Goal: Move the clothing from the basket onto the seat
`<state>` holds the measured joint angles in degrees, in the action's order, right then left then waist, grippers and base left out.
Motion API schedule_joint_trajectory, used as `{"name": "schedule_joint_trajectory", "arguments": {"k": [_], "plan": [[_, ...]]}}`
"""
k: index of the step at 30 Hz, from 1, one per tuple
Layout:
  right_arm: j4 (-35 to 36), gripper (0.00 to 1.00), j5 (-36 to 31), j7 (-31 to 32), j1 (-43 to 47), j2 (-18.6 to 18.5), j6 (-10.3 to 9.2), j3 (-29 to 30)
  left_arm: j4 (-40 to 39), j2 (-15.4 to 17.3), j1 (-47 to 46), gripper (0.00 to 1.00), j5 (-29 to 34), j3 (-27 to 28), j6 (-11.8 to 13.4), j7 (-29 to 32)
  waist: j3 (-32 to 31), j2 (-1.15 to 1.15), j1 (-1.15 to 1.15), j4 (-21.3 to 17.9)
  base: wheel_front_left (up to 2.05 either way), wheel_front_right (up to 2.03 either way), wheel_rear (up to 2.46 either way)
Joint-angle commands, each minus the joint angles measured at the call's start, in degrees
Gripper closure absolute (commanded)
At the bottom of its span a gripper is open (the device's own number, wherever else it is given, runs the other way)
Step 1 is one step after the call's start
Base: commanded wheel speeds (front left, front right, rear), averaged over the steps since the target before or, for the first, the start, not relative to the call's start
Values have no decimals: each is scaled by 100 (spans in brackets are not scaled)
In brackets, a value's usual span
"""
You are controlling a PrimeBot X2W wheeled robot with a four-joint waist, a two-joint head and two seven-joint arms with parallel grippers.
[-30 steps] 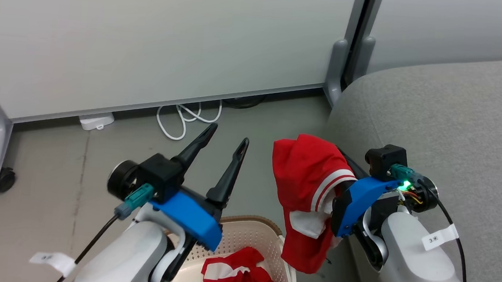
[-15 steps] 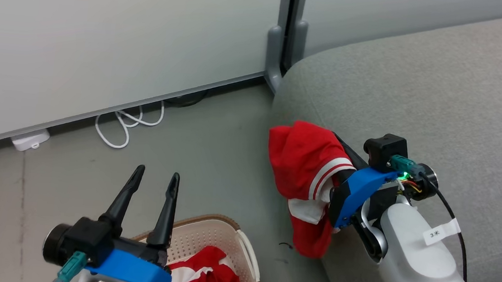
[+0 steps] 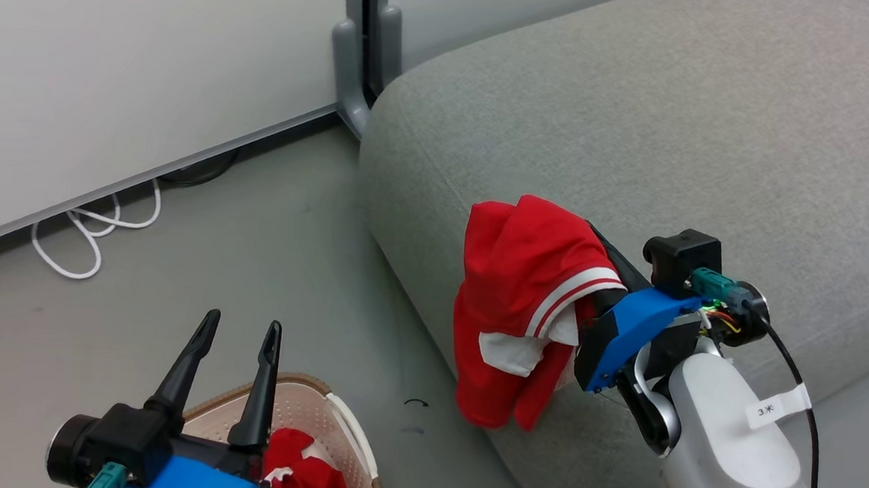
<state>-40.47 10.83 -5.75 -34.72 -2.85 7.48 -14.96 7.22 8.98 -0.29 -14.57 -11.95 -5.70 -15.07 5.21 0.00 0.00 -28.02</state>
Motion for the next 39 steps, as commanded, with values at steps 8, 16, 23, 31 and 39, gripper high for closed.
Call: {"name": "schedule_joint_trajectory", "arguments": {"k": [8,16,23,31,39], "plan": [[205,100,27,-17,188,-4,3,155,80,-51,-119,0,184,48,-131,-16,213,0,0,-329,0,0,0],[292,100,95,25,211,-6,3,195,76,-4,-156,0,240,52,-179,-16,320,0,0,-313,0,0,0],[330,100,219,82,-238,-6,3,595,-76,118,-389,0,311,-62,-188,-15,792,0,0,28,0,0,0],[465,100,66,257,-1333,-271,3,1557,-373,512,-817,0,330,-190,-176,-15,1842,0,0,495,0,0,0],[863,100,191,591,-2590,-1008,3,2821,-955,979,-1092,0,415,-47,-177,-16,3043,0,0,809,0,0,0]]}}
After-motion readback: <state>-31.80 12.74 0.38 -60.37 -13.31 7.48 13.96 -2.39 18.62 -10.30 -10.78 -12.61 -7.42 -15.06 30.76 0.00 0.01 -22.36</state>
